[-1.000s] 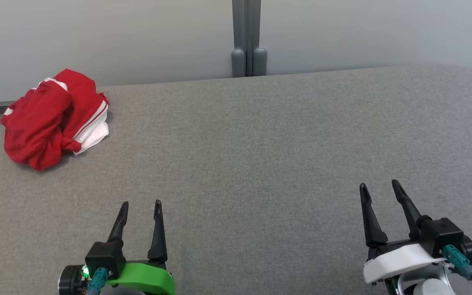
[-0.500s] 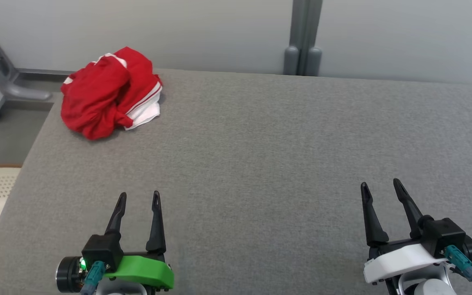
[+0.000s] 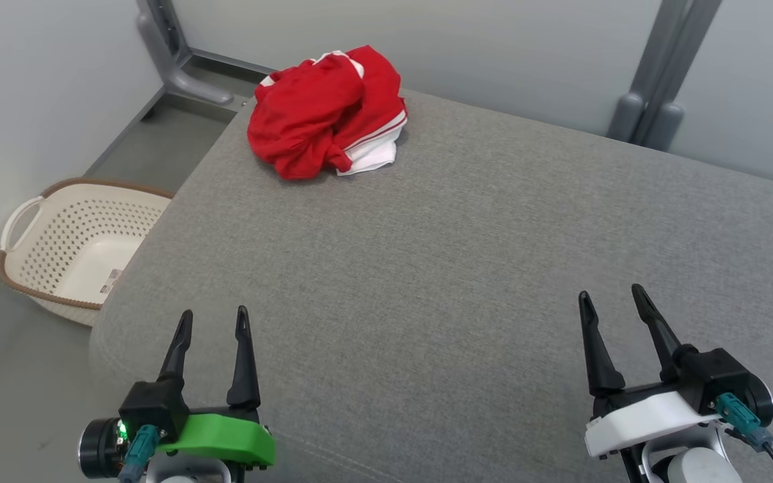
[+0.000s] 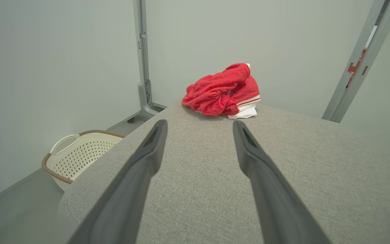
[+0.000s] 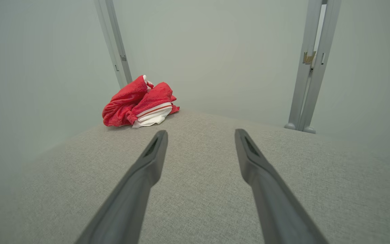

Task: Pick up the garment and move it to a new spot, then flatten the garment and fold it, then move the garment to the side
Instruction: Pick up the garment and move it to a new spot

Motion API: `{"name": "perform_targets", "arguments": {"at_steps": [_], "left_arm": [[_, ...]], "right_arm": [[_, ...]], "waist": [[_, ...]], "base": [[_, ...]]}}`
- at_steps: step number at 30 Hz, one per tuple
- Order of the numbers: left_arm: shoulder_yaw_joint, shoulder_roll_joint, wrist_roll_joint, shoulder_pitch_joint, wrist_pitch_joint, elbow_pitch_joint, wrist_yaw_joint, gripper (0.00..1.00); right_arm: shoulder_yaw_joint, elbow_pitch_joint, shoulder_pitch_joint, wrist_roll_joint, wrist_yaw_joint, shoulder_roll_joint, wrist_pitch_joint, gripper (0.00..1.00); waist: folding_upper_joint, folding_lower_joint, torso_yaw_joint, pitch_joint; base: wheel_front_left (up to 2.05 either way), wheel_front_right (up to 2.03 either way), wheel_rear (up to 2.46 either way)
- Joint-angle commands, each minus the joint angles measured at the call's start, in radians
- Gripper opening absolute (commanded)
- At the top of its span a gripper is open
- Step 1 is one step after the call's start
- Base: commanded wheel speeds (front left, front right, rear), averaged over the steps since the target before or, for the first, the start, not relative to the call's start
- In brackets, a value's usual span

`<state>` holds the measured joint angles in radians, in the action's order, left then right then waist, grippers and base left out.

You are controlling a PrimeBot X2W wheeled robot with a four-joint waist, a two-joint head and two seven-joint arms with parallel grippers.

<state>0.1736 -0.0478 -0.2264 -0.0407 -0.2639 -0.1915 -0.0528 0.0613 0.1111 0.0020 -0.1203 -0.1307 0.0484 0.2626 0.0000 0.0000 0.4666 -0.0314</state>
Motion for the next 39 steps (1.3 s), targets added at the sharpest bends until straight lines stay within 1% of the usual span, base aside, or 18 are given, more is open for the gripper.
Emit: {"name": "perform_targets", "arguments": {"at_steps": [1, 13, 15, 19, 22, 24, 26, 29, 34, 37, 39], "left_arm": [[-0.006, -0.005, -0.001, 0.004, -0.001, 0.009, -0.005, 1.0], [-0.02, -0.005, -0.024, 0.014, -0.001, 0.026, -0.017, 1.0], [-0.03, -0.005, -0.039, -0.003, -0.001, 0.036, -0.012, 1.0], [-0.077, -0.015, 0.004, -0.087, -0.001, 0.054, 0.021, 1.0], [-0.112, -0.047, 0.029, -0.186, -0.001, 0.064, 0.047, 1.0], [-0.136, -0.08, 0.04, -0.274, -0.001, 0.054, 0.067, 1.0], [-0.159, -0.12, 0.047, -0.374, -0.001, 0.035, 0.086, 1.0], [-0.174, -0.188, 0.047, -0.538, 0.017, -0.039, 0.116, 1.0], [-0.192, -0.29, 0.011, -0.781, 0.113, -0.186, 0.151, 1.0], [-0.192, -0.331, -0.023, -0.91, 0.18, -0.277, 0.168, 1.0], [-0.184, -0.343, -0.057, -0.976, 0.23, -0.332, 0.175, 1.0]], "right_arm": [[0.006, 0.003, -0.013, 0.005, 0.0, 0.004, 0.004, 1.0], [0.021, -0.003, -0.026, 0.029, 0.0, 0.004, 0.004, 1.0], [0.014, -0.014, -0.04, 0.042, 0.0, 0.004, 0.004, 1.0], [-0.003, -0.036, -0.076, 0.087, 0.0, 0.004, 0.004, 1.0], [-0.016, -0.051, -0.114, 0.118, 0.0, 0.004, 0.004, 1.0], [-0.028, -0.062, -0.133, 0.135, 0.0, 0.004, 0.004, 1.0], [-0.029, -0.075, -0.158, 0.151, 0.0, 0.004, 0.004, 1.0], [-0.027, -0.09, -0.187, 0.175, 0.0, 0.004, 0.004, 1.0], [-0.024, -0.124, -0.223, 0.207, 0.0, 0.004, 0.004, 1.0], [-0.047, -0.16, -0.236, 0.222, 0.0, 0.006, 0.003, 1.0], [-0.069, -0.183, -0.245, 0.227, 0.0, 0.013, 0.004, 1.0]], "waist": [[0.0, 0.0, 0.06, -0.01], [0.0, 0.0, 0.06, -0.036], [0.0, 0.0, 0.046, -0.053], [0.0, 0.0, 0.007, -0.108], [0.0, 0.0, -0.028, -0.153], [0.0, 0.0, -0.054, -0.182], [0.0, 0.0, -0.087, -0.221], [0.0, 0.0, -0.138, -0.281], [0.0, 0.0, -0.227, -0.377], [0.0, 0.0, -0.28, -0.439], [0.0, 0.0, -0.309, -0.479]], "base": [[0.0, 0.0, 0.0], [0.0, 0.0, 0.0], [0.0, 0.0, 0.0], [0.0, 0.0, 0.0], [0.0, 0.0, 0.0], [0.0, 0.0, 0.0], [0.0, 0.0, 0.0], [0.0, 0.0, 0.0], [0.0, 0.0, 0.0], [0.0, 0.0, 0.0], [0.0, 0.0, 0.0]]}}
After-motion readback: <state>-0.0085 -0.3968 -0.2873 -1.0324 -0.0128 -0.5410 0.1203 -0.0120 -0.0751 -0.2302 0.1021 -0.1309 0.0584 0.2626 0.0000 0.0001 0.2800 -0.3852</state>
